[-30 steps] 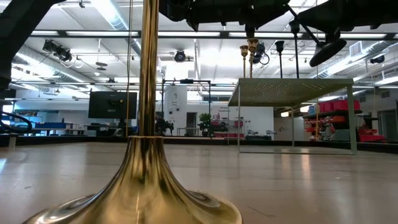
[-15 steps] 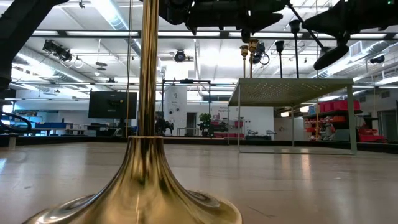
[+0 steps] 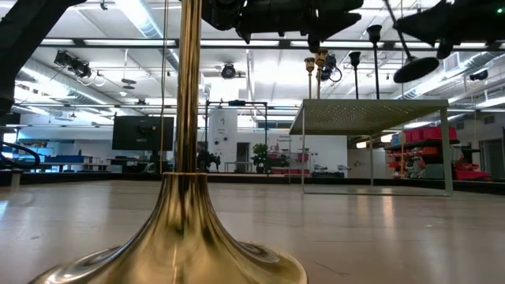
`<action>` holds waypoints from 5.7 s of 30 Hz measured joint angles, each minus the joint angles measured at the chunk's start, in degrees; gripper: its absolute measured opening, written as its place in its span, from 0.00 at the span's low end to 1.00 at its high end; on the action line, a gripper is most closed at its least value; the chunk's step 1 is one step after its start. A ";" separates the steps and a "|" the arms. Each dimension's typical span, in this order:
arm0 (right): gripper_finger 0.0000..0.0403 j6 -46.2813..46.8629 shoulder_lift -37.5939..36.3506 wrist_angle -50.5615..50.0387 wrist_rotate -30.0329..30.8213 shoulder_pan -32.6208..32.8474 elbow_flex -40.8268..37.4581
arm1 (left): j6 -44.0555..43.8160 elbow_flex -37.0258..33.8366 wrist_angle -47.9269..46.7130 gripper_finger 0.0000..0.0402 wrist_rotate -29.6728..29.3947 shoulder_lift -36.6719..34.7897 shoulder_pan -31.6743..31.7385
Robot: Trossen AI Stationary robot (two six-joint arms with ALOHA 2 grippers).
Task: Pick & Place candle stick holders
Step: Put the black candle holder on top of the shelf aligned with the other black candle holders, then put the light brown candle holder on top of the shelf aligned with the other light brown candle holders
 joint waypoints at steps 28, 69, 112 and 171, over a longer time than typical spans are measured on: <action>0.00 -1.54 -1.53 15.83 -9.78 -13.00 -10.05 | 0.27 0.00 0.99 0.42 0.17 0.00 0.00; 0.00 10.28 -1.80 3.56 -21.94 -22.23 -9.96 | -0.30 0.02 0.97 0.42 0.17 0.00 -0.37; 0.34 11.02 -1.73 -7.39 -11.14 -15.18 -6.15 | -0.41 0.04 0.94 0.42 0.19 -0.02 -0.37; 0.40 25.10 -5.19 -42.75 -23.01 -3.37 11.98 | 4.14 -4.46 -39.61 0.42 -9.24 -12.66 -6.54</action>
